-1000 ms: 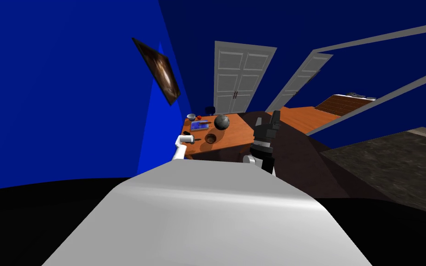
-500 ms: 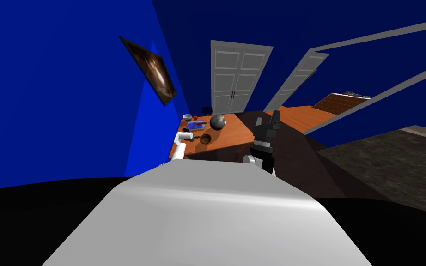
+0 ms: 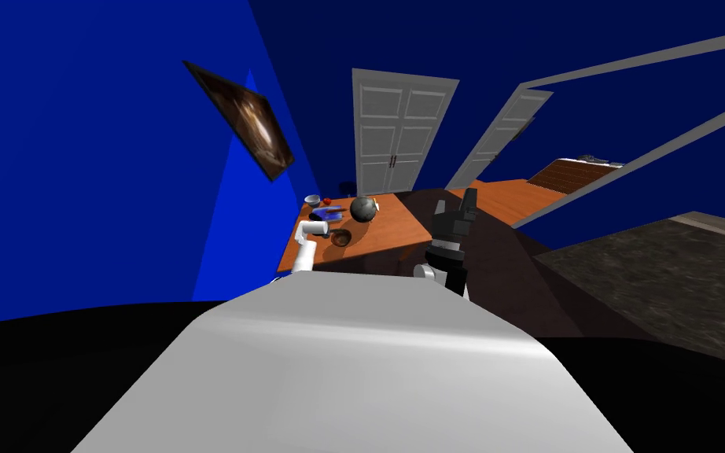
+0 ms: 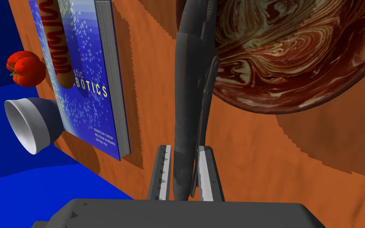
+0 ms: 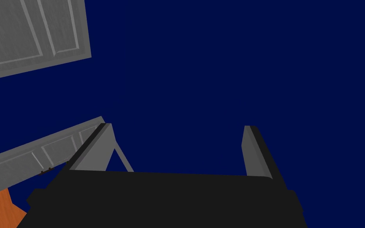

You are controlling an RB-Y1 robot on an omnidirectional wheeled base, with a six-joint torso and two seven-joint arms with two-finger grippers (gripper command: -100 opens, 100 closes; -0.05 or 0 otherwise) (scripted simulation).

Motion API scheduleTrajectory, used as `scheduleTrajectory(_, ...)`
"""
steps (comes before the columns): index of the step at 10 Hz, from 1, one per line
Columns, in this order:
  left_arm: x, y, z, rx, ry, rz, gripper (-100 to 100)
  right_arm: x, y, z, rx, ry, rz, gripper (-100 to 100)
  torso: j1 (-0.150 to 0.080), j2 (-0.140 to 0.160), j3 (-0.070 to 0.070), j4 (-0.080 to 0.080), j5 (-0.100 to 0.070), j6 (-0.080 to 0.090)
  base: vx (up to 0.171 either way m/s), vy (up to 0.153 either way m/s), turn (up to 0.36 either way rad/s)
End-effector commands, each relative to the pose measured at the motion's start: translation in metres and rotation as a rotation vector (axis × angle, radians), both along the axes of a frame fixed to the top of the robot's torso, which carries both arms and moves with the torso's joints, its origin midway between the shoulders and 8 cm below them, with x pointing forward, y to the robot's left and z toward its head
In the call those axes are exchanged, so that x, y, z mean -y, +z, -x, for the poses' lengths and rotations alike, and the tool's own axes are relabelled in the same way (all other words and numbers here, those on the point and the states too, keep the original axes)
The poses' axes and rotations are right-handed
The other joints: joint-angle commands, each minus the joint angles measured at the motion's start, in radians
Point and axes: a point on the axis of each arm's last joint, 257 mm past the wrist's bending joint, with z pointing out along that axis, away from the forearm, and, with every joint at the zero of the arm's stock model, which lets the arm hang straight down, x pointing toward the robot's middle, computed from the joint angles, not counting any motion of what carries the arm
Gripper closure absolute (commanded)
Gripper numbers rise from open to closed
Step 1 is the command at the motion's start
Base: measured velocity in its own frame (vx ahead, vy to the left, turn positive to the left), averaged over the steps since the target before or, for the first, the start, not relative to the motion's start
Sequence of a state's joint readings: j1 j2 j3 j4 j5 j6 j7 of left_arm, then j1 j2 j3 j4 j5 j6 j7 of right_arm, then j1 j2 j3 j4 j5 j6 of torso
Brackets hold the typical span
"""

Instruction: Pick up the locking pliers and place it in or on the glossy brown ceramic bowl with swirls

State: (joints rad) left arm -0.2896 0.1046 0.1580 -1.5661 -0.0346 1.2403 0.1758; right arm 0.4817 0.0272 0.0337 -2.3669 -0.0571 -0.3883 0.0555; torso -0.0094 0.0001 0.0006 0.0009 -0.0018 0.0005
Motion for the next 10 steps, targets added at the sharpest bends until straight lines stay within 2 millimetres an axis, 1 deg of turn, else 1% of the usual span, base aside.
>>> scheduleTrajectory(1,0.008,0.008,0.001,0.003,0.002,0.013,100,0.0,0.0,0.0,0.0,0.0,0.0,0,0.0,0.0,0.0,0.0,0.0,0.0,0.028,-0.122,-0.019)
scheduleTrajectory(2,0.005,0.005,0.0,0.003,0.001,0.007,100,0.0,0.0,0.0,0.0,0.0,0.0,0,0.0,0.0,0.0,0.0,0.0,0.0,0.012,-0.059,-0.007)
scheduleTrajectory(3,0.006,0.005,0.0,0.003,0.0,0.009,-100,0.0,0.0,0.0,0.0,0.0,0.0,0,0.004,0.001,0.0,0.0,0.001,-0.001,0.002,-0.013,-0.001)
scheduleTrajectory(7,0.006,0.005,0.0,0.003,0.0,0.009,-100,0.0,0.0,0.0,0.0,0.0,0.0,0,0.01,0.002,0.001,0.0,0.002,-0.001,0.0,-0.001,0.0)
scheduleTrajectory(8,0.006,0.005,0.0,0.003,0.0,0.009,0,0.0,0.0,0.0,0.0,0.0,0.0,0,0.01,0.002,0.001,0.0,0.002,-0.001,0.0,0.0,0.0)
scheduleTrajectory(9,-0.031,0.003,0.001,-0.012,0.047,-0.007,-100,0.0,0.0,0.0,0.0,0.0,0.0,0,0.01,0.002,0.001,0.0,0.002,-0.001,-0.063,-0.021,-0.354)
scheduleTrajectory(10,-0.053,0.007,-0.002,-0.01,0.07,-0.017,-100,0.0,0.0,0.0,0.0,0.0,0.0,0,0.009,0.005,0.002,0.0,0.002,0.0,-0.153,-0.011,-0.429)
